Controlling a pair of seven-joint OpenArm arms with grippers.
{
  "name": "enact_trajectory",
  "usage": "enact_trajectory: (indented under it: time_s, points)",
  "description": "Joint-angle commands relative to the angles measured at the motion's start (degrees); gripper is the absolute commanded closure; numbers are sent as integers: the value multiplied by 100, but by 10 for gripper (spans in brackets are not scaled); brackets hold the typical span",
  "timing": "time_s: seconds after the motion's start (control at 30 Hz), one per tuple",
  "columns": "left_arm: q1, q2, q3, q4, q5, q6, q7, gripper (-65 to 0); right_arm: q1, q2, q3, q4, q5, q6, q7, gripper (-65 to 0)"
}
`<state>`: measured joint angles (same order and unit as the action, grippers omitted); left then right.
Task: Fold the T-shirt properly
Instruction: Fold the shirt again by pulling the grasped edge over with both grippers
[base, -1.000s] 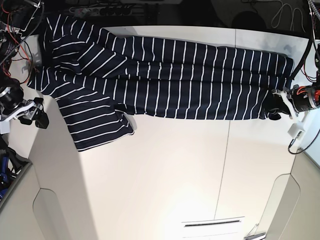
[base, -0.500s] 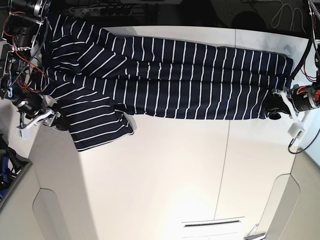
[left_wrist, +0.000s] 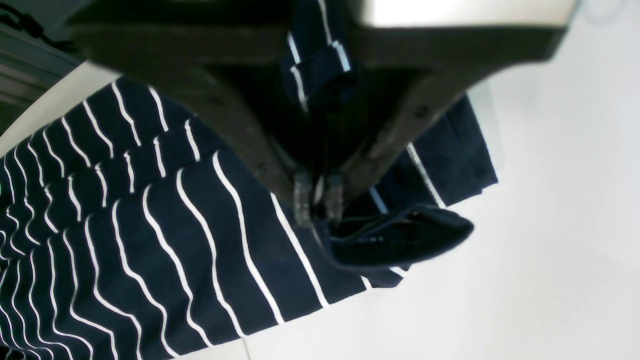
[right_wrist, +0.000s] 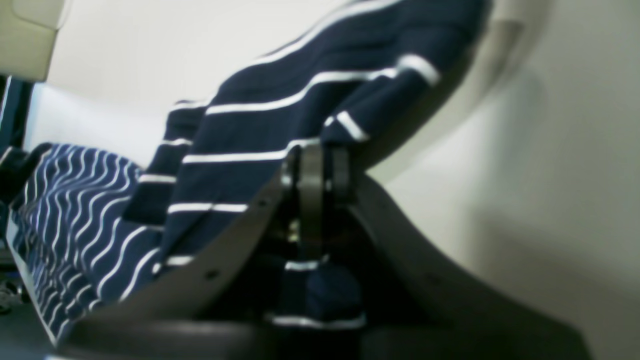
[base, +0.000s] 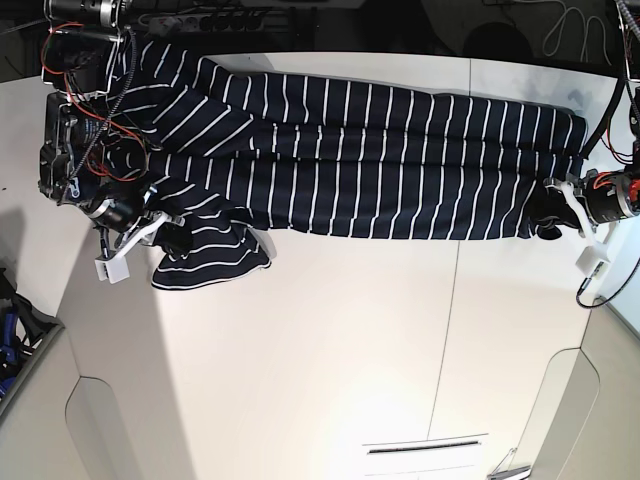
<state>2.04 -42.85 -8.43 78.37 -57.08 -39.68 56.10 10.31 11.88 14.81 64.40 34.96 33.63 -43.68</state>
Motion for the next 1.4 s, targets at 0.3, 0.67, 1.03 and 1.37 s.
enact_trajectory:
  time_s: [0.3,0.67,1.03,1.37]
  points:
    - [-72,-356,-505,654,-96,-32,334,0,-138,68,66,2308,151,4,-1423,0]
    - [822,-352,-1025,1416,-94,-32,459,0,-1624,66,765,4376,809,7,-1567,0]
    - [1360,-323,-1270,1416,-96,-32,459,0,-2953,52,1364,4935,1008,68,-1609,0]
    - [1370,-142,-1270,1414,-96,-32,407,-268,-3209,-46,1364,4347,518,-46,-1567,-340]
